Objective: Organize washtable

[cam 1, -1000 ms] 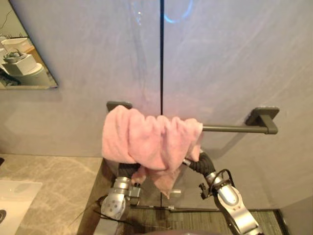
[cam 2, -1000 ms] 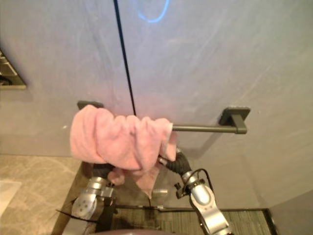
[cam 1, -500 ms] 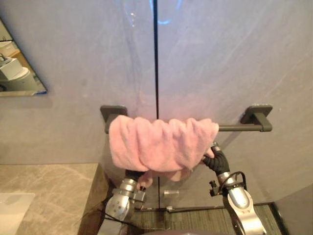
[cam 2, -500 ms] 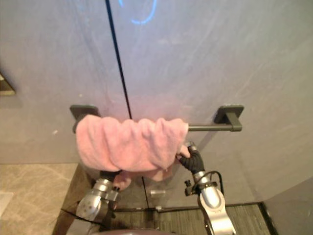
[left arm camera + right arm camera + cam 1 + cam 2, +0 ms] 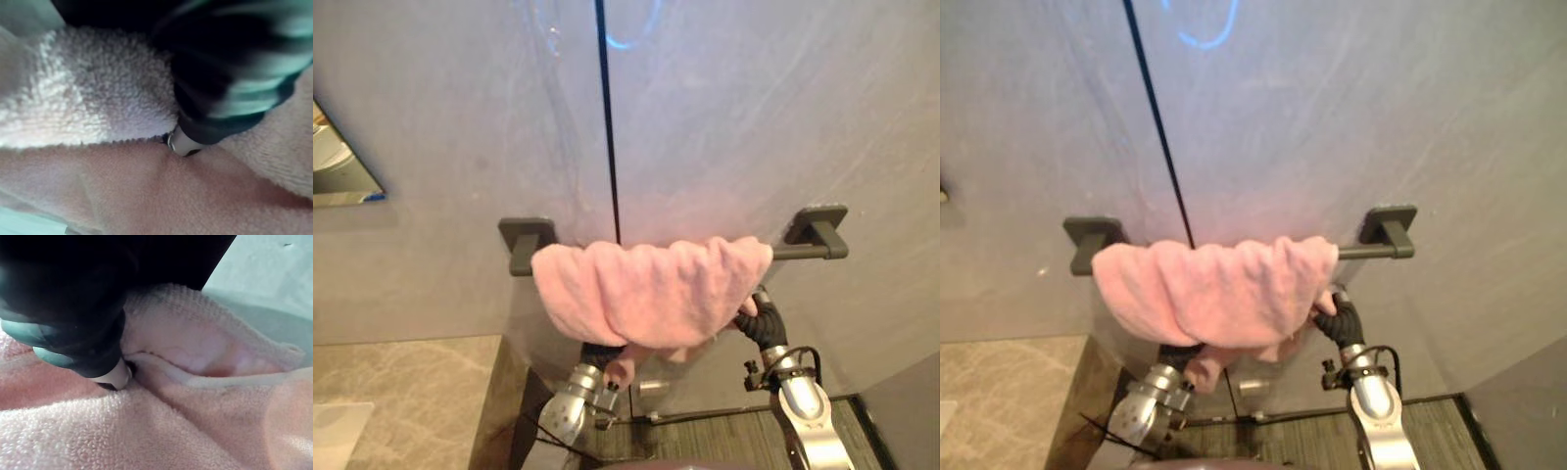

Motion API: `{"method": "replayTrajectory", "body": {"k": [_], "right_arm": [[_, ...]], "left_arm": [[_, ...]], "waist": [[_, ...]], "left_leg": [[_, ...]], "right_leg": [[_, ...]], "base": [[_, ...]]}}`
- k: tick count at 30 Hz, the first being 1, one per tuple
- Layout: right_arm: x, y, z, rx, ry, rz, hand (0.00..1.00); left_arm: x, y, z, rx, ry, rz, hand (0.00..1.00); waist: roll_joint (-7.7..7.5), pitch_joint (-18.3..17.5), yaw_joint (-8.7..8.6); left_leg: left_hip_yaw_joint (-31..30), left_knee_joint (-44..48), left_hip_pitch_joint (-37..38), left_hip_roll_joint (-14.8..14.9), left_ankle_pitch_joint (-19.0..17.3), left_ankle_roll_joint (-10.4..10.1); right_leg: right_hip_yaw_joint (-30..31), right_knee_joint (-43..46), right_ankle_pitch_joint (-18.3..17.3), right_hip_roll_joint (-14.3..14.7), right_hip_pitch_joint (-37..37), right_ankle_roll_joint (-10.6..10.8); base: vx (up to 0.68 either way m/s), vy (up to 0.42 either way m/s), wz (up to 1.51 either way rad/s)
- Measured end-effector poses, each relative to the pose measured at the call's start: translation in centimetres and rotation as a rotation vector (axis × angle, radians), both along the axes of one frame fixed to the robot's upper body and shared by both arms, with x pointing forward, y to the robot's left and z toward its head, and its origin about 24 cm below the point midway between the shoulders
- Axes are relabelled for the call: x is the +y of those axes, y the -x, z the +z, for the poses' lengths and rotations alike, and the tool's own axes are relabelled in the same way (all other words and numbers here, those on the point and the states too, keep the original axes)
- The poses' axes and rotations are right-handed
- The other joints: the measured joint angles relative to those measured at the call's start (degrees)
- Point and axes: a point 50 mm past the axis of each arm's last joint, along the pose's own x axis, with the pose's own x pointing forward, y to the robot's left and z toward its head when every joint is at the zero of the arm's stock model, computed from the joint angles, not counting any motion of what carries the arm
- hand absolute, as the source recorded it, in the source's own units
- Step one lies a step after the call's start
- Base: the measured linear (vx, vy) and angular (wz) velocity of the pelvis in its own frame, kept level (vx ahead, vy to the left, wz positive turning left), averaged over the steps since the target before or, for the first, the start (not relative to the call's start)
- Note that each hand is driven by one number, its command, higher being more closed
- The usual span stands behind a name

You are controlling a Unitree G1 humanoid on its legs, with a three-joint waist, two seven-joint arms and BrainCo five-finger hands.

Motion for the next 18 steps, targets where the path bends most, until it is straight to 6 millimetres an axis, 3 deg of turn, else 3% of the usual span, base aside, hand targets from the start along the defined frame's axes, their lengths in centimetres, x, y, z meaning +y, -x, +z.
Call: {"method": "replayTrajectory", "body": {"k": [18], "right_arm": [[-0.2,0.1,-1.6,0.057,-0.031,-0.059,1.0]], "left_arm": [[-0.6,-0.4,-1.0,0.047,-0.003,-0.034,1.0]], "waist": [[0.02,0.03,-0.13]], "left_leg": [[0.73,-1.11,0.51,-0.08,-0.28,-0.19]], "right_leg": [[0.68,1.59,-1.1,-0.17,-0.68,0.5]], "base": [[-0.01,0.001,-0.02]]}}
